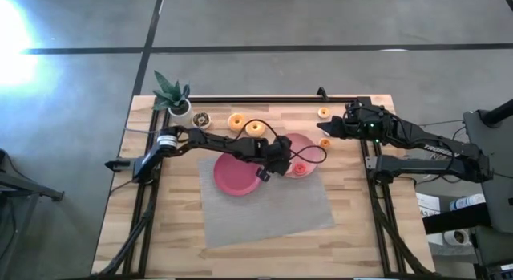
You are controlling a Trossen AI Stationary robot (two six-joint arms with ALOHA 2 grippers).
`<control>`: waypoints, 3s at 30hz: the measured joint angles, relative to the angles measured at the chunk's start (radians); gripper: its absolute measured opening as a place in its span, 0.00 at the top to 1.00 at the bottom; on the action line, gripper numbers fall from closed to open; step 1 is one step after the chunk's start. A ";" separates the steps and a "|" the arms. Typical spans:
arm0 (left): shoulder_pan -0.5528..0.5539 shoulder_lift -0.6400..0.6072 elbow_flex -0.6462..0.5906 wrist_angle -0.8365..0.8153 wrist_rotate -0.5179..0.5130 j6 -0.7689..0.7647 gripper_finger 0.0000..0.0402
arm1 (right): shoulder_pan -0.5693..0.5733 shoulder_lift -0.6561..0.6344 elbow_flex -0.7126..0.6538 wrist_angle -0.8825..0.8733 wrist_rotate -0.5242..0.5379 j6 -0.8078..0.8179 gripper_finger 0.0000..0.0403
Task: Pick & Place donuts
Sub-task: Put the small orange donut on the light pink plate
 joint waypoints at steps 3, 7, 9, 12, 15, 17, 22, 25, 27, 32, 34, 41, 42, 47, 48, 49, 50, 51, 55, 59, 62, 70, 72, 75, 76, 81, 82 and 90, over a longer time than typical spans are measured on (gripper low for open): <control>0.000 -0.029 0.000 -0.014 -0.007 -0.052 0.64 | 0.000 0.000 0.000 -0.001 0.000 0.000 0.56; 0.005 -0.102 -0.001 -0.028 -0.016 -0.121 0.64 | -0.002 0.001 0.000 -0.025 0.000 -0.001 0.56; 0.011 -0.152 -0.001 -0.044 -0.016 -0.181 0.64 | -0.006 0.005 0.000 -0.067 0.002 -0.002 0.56; 0.027 -0.233 -0.001 -0.089 -0.012 -0.328 0.64 | -0.021 0.029 0.000 -0.231 0.002 0.051 0.56; 0.052 -0.309 -0.004 -0.140 0.031 -0.483 0.64 | -0.026 0.076 -0.005 -0.389 0.000 0.086 0.56; 0.066 -0.358 -0.020 -0.146 0.055 -0.570 0.64 | -0.027 0.115 -0.009 -0.429 -0.001 0.087 0.56; 0.082 -0.480 -0.093 -0.103 0.054 -0.731 0.64 | -0.038 0.211 -0.015 -0.433 0.000 0.029 0.56; 0.082 -0.542 -0.147 -0.052 0.049 -0.776 0.64 | -0.045 0.261 -0.016 -0.409 -0.001 -0.011 0.56; 0.082 -0.578 -0.176 -0.034 0.048 -0.804 0.64 | -0.055 0.285 -0.015 -0.385 -0.001 -0.033 0.56; 0.082 -0.648 -0.239 -0.043 0.048 -0.888 0.64 | -0.088 0.319 -0.009 -0.327 -0.004 -0.065 0.56; 0.081 -0.671 -0.258 -0.029 0.052 -0.893 0.64 | -0.101 0.320 -0.008 -0.296 -0.003 -0.075 0.56; 0.079 -0.716 -0.300 -0.028 0.057 -0.894 0.63 | -0.125 0.312 0.014 -0.271 0.000 -0.106 0.56; 0.079 -0.717 -0.301 -0.030 0.057 -0.894 0.64 | -0.126 0.312 0.016 -0.272 0.000 -0.113 0.56; 0.079 -0.717 -0.301 -0.023 0.057 -0.894 0.63 | -0.126 0.314 0.032 -0.269 0.000 -0.131 0.56; 0.079 -0.717 -0.301 -0.022 0.057 -0.894 0.64 | -0.126 0.314 0.033 -0.266 0.000 -0.132 0.56; 0.079 -0.717 -0.301 -0.023 0.057 -0.894 0.64 | -0.126 0.314 0.033 -0.262 0.001 -0.132 0.56; 0.079 -0.717 -0.301 -0.023 0.057 -0.894 0.64 | -0.126 0.313 0.033 -0.254 0.001 -0.135 0.56; 0.079 -0.717 -0.301 -0.022 0.057 -0.894 0.64 | -0.126 0.313 0.033 -0.245 0.001 -0.139 0.56; 0.079 -0.717 -0.302 -0.023 0.057 -0.894 0.64 | -0.125 0.314 0.033 -0.212 0.002 -0.150 0.56; 0.079 -0.717 -0.302 -0.023 0.057 -0.894 0.64 | -0.125 0.314 0.033 -0.185 0.003 -0.157 0.56; 0.079 -0.716 -0.309 -0.022 0.056 -0.894 0.64 | -0.125 0.314 0.033 -0.171 0.003 -0.171 0.56; 0.084 -0.715 -0.314 -0.022 0.056 -0.894 0.64 | -0.125 0.313 0.033 -0.158 0.016 -0.184 0.56; 0.084 -0.715 -0.314 -0.019 0.049 -0.897 0.64 | -0.125 0.313 0.033 -0.146 0.026 -0.187 0.56; 0.086 -0.715 -0.314 0.005 0.025 -0.899 0.64 | -0.125 0.313 0.034 -0.138 0.026 -0.191 0.56; 0.087 -0.715 -0.314 0.007 0.017 -0.899 0.64 | -0.125 0.313 0.034 -0.138 0.026 -0.192 0.56; 0.094 -0.715 -0.314 0.015 -0.009 -0.895 0.64 | -0.125 0.313 0.034 -0.138 0.026 -0.182 0.56; 0.096 -0.715 -0.314 0.015 -0.009 -0.895 0.64 | -0.125 0.313 0.034 -0.138 0.026 -0.181 0.56; 0.110 -0.715 -0.314 0.015 -0.058 -0.894 0.64 | -0.125 0.313 0.061 -0.140 0.027 -0.175 0.56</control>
